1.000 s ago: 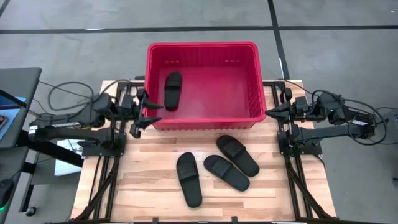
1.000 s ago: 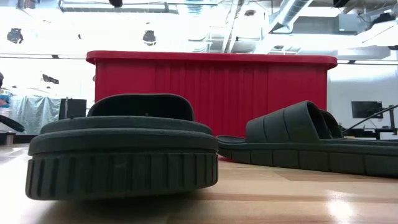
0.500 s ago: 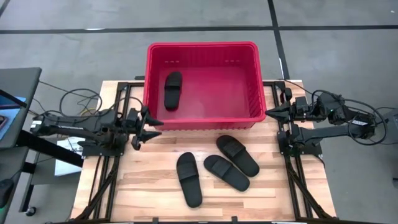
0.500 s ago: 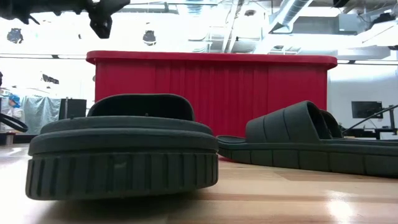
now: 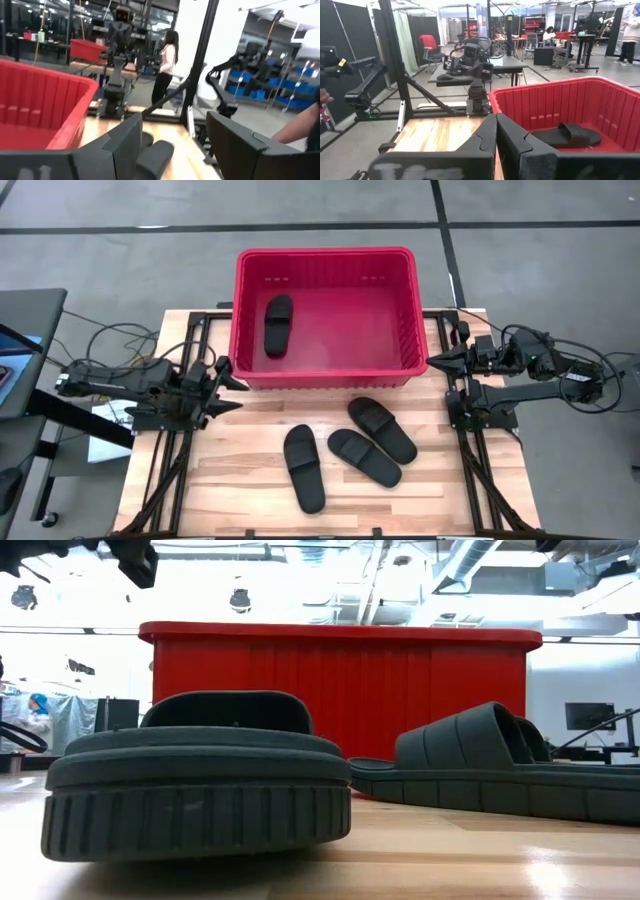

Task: Pick and place slides into bin
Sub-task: Put the black slide into the red bin

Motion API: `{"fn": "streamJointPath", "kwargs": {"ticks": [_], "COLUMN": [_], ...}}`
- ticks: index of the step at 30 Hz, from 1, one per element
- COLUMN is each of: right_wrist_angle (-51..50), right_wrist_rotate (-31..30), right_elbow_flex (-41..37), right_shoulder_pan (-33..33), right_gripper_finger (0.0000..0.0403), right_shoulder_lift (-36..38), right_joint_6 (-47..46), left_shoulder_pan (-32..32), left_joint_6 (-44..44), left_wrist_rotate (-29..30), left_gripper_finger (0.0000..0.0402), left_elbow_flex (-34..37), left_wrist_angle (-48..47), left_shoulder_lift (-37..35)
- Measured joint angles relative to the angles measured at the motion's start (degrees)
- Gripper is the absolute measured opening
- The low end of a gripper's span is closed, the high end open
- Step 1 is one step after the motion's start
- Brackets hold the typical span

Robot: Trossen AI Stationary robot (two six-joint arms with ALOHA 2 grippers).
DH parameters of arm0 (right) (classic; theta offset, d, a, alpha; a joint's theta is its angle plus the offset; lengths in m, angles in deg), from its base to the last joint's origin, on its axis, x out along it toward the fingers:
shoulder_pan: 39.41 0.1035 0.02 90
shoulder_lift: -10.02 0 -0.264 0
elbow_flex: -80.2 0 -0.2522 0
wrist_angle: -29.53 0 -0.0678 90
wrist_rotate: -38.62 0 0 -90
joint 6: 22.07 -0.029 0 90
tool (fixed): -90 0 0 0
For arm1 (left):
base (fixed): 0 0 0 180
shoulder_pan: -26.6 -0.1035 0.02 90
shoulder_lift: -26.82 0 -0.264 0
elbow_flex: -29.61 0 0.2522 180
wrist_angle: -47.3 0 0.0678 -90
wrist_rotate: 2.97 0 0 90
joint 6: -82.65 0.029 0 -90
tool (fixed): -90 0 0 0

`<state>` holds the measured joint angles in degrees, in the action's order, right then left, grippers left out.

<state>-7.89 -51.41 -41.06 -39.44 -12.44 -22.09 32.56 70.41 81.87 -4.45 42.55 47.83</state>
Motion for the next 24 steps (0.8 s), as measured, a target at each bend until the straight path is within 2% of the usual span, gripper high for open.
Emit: {"fn": "streamJointPath", "kwargs": {"ticks": [4, 10, 14, 18, 21, 24], "right_wrist_angle": [0.0, 0.0, 0.0, 0.0, 0.0, 0.0], "right_wrist_rotate": [0.0, 0.0, 0.0, 0.0, 0.0, 0.0], "right_elbow_flex": [0.0, 0.0, 0.0, 0.0, 0.0, 0.0], "right_shoulder_pan": [0.0, 0.0, 0.0, 0.0, 0.0, 0.0], "right_gripper_finger": [0.0000, 0.0000, 0.0000, 0.0000, 0.0000, 0.0000], "right_shoulder_lift": [0.0, 0.0, 0.0, 0.0, 0.0, 0.0], "right_joint_6": [0.0, 0.0, 0.0, 0.0, 0.0, 0.0], "left_shoulder_pan": [0.0, 0.0, 0.0, 0.0, 0.0, 0.0], "left_joint_6": [1.3, 2.7, 1.7, 0.7, 1.8, 3.4], "left_wrist_rotate": [2.4, 2.2, -4.6, -11.9, -12.4, -10.2], "left_gripper_finger": [0.0211, 0.0211, 0.0211, 0.0211, 0.0211, 0.0211], "left_elbow_flex": [0.0, 0.0, 0.0, 0.0, 0.0, 0.0], "left_wrist_angle": [-5.5, -15.7, -22.4, -24.3, -25.3, -26.6], "left_shoulder_lift": [-3.2, -5.7, -5.8, -5.8, -5.8, -5.8]}}
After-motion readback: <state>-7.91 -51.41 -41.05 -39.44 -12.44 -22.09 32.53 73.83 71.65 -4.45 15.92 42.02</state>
